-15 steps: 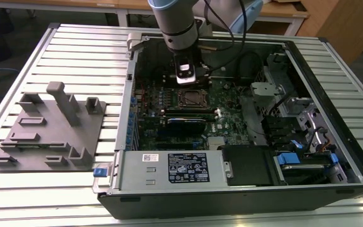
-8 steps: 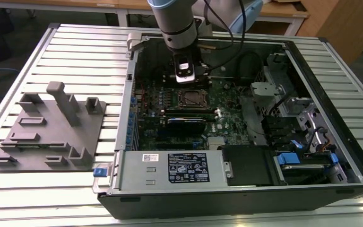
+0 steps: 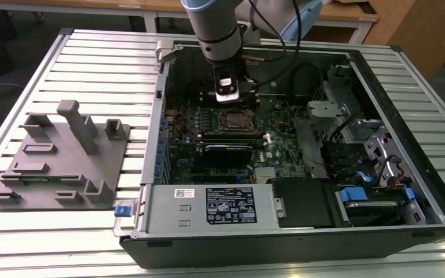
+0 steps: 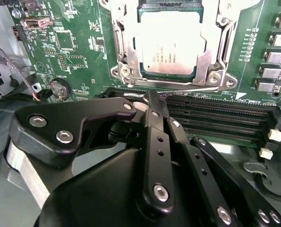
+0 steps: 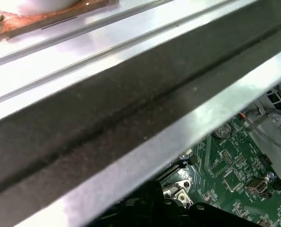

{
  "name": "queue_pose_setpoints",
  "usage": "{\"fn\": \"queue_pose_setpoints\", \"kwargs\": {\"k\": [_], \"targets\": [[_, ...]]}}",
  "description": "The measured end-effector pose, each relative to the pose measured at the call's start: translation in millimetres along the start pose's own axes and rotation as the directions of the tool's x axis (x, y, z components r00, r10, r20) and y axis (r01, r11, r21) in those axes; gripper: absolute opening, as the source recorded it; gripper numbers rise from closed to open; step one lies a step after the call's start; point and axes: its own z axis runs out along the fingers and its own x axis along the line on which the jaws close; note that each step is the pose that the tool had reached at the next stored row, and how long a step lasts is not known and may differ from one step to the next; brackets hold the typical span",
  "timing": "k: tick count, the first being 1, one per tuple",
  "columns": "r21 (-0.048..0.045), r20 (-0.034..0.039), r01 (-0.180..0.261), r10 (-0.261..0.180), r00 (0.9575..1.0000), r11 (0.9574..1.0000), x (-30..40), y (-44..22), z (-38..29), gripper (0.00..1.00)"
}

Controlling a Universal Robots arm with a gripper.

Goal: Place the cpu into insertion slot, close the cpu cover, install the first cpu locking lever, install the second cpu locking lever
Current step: 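Install the first cpu locking lever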

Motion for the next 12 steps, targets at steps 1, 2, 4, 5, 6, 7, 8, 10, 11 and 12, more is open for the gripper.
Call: {"fn": "queue_pose_setpoints", "kwargs": {"k": [1,2,4,5,6,7,8,10,11,12], "targets": [[0.0030,0.0018,0.001,-0.001,1.0000,1.0000,-0.1,0.0,0.4,0.10],[0.0058,0.0036,0.002,-0.002,1.0000,1.0000,-0.1,-0.1,0.9,0.10],[0.0124,0.0076,0.005,-0.005,1.0000,0.9999,0.0,-0.2,1.7,0.10],[0.0157,0.0096,0.006,-0.006,0.9999,0.9999,0.0,-0.3,2.2,0.10],[0.0193,0.0117,0.007,-0.008,0.9999,0.9998,0.0,-0.4,2.6,0.10],[0.0232,0.0139,0.009,-0.009,0.9999,0.9997,0.0,-0.5,3.1,0.10],[0.0267,0.0160,0.010,-0.010,0.9998,0.9996,0.0,-0.6,3.6,0.10],[0.0325,0.0194,0.012,-0.013,0.9997,0.9994,0.2,-0.8,4.6,0.10],[0.0333,0.0198,0.013,-0.013,0.9997,0.9994,0.3,-0.9,5.2,0.10],[0.0342,0.0203,0.013,-0.014,0.9997,0.9993,0.4,-1.1,5.6,0.10]]}}
